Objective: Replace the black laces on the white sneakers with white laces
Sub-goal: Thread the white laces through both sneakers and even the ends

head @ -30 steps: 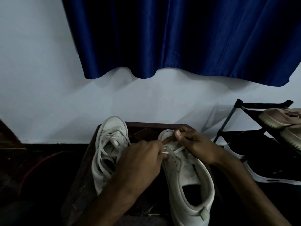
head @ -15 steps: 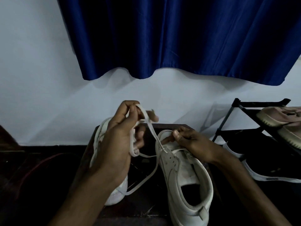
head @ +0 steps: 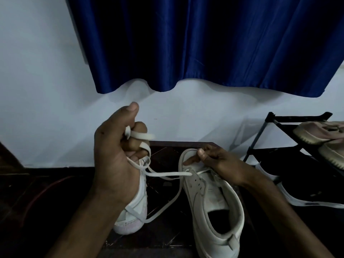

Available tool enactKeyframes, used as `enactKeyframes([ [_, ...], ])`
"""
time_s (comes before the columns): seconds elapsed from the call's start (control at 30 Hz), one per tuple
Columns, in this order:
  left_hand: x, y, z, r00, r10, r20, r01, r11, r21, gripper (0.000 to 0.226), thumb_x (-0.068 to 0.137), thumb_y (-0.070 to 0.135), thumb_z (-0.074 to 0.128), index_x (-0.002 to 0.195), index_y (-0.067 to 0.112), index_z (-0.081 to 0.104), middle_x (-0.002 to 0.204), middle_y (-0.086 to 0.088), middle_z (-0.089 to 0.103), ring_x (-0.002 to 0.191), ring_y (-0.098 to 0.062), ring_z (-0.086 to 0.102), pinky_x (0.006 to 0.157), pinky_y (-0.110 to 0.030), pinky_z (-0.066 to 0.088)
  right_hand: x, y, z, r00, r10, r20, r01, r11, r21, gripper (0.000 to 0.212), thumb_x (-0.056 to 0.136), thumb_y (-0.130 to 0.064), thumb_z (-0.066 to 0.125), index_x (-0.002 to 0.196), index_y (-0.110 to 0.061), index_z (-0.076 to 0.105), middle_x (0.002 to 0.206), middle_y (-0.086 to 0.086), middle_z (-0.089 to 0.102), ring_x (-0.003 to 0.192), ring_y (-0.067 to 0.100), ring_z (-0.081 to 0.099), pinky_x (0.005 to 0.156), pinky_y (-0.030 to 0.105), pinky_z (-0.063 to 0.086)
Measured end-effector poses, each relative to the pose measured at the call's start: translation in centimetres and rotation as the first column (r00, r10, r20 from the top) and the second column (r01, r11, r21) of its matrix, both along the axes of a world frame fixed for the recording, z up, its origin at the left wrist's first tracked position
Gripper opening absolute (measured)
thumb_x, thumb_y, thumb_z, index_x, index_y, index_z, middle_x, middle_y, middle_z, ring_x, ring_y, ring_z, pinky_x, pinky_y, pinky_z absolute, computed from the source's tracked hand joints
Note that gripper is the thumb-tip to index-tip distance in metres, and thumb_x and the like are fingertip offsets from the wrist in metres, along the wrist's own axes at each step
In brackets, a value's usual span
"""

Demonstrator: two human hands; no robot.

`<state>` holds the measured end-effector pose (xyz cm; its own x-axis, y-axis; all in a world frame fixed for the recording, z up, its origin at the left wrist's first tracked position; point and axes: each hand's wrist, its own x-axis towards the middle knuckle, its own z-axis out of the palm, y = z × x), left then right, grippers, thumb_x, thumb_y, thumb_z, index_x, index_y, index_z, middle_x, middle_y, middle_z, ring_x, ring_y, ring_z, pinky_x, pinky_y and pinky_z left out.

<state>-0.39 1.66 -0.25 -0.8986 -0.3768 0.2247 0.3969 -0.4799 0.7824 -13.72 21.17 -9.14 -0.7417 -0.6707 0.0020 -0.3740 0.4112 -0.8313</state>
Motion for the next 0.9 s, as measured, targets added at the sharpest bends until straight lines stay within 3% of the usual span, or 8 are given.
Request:
enactKeyframes([
  [0.1, -0.1, 0.5, 0.2, 0.996, 0.083, -0.026, -0.087, 0.957, -0.276, 0.038, 0.077, 0.024, 0.075, 0.057, 0.024, 0.042, 0.042, 0.010, 0.034, 0.036, -0.001, 0.025, 0.035, -0.015, 0.020, -0.1, 0.0, 0.1, 1.000, 0.006, 0.006, -0.006, 1.000, -0.009, 0.047, 0.092, -0.050, 0.037, 0.099, -0.029, 0.078, 0.110, 0.019, 0.055, 0.108, 0.017, 0.055, 0.101, 0.028, 0.041],
  [0.2, -0.6, 1.5, -2.1, 0.965, 0.252, 0.068, -0.060, 0.467, -0.882, 0.018, 0.087, 0.036, 0.069, 0.087, 0.030, 0.052, 0.049, 0.007, 0.056, 0.036, -0.003, 0.045, 0.039, -0.012, 0.029, -0.5, 0.1, -0.4, 1.000, 0.015, 0.020, -0.014, 0.999, -0.035, 0.048, 0.093, -0.058, 0.038, 0.098, -0.033, 0.079, 0.115, 0.018, 0.057, 0.113, 0.019, 0.055, 0.106, 0.038, 0.040],
  [0.27, -0.8, 2.2, -4.2, 0.939, 0.315, 0.138, 0.086, 0.176, -0.981, 0.019, 0.087, 0.052, 0.063, 0.094, 0.037, 0.054, 0.059, 0.018, 0.057, 0.058, 0.001, 0.057, 0.049, -0.016, 0.034, -0.7, 0.1, -0.7, 0.999, 0.036, 0.023, -0.035, 0.998, -0.053, 0.050, 0.090, -0.068, 0.039, 0.099, -0.037, 0.078, 0.115, 0.019, 0.059, 0.115, 0.024, 0.056, 0.105, 0.045, 0.041],
  [0.37, -1.1, 3.1, -6.1, 0.916, 0.378, 0.138, 0.173, -0.058, -0.983, 0.023, 0.092, 0.057, 0.052, 0.103, 0.037, 0.056, 0.085, 0.014, 0.066, 0.086, -0.007, 0.065, 0.061, -0.025, 0.033, -0.8, 0.0, -0.8, 0.999, 0.031, 0.025, -0.029, 0.997, -0.066, 0.053, 0.085, -0.069, 0.040, 0.098, -0.035, 0.078, 0.110, 0.021, 0.057, 0.111, 0.025, 0.056, 0.103, 0.046, 0.042],
  [0.47, -1.3, 3.5, -6.3, 0.914, 0.382, 0.136, 0.187, -0.099, -0.977, 0.022, 0.095, 0.055, 0.048, 0.104, 0.036, 0.058, 0.096, 0.011, 0.070, 0.093, -0.010, 0.065, 0.064, -0.025, 0.033, -0.8, 0.2, -0.5, 0.999, 0.028, 0.035, -0.026, 0.998, -0.055, 0.047, 0.092, -0.058, 0.040, 0.100, -0.031, 0.078, 0.113, 0.022, 0.056, 0.113, 0.024, 0.055, 0.105, 0.043, 0.041],
  [0.6, -1.2, 3.2, -5.6, 0.916, 0.367, 0.162, 0.193, -0.048, -0.980, 0.019, 0.092, 0.051, 0.055, 0.086, 0.033, 0.055, 0.076, 0.010, 0.064, 0.083, -0.009, 0.064, 0.058, -0.024, 0.033, -0.5, 0.6, -0.1, 0.997, 0.045, 0.058, -0.044, 0.999, -0.008, 0.046, 0.095, -0.048, 0.038, 0.106, -0.026, 0.077, 0.113, 0.013, 0.056, 0.114, 0.013, 0.053, 0.105, 0.024, 0.040],
  [0.77, -0.2, 3.8, -6.0, 0.925, 0.369, 0.084, 0.155, -0.166, -0.974, 0.015, 0.094, 0.035, 0.051, 0.088, 0.036, 0.037, 0.089, 0.007, 0.064, 0.088, -0.013, 0.062, 0.068, -0.027, 0.037, -0.1, 0.7, 0.7, 0.995, 0.051, 0.089, -0.053, 0.998, 0.015, 0.038, 0.093, -0.046, 0.040, 0.101, -0.037, 0.075, 0.113, 0.013, 0.054, 0.112, 0.008, 0.053, 0.103, 0.017, 0.038],
  [0.9, 0.0, 3.3, -6.7, 0.929, 0.329, 0.168, 0.185, -0.022, -0.982, 0.013, 0.093, 0.044, 0.054, 0.100, 0.039, 0.044, 0.091, 0.013, 0.063, 0.094, -0.007, 0.062, 0.067, -0.023, 0.036, -0.2, 1.9, 1.2, 0.991, 0.107, 0.084, -0.109, 0.994, 0.018, 0.033, 0.098, -0.030, 0.046, 0.111, -0.016, 0.073, 0.114, 0.002, 0.062, 0.113, 0.001, 0.057, 0.097, 0.012, 0.040],
])
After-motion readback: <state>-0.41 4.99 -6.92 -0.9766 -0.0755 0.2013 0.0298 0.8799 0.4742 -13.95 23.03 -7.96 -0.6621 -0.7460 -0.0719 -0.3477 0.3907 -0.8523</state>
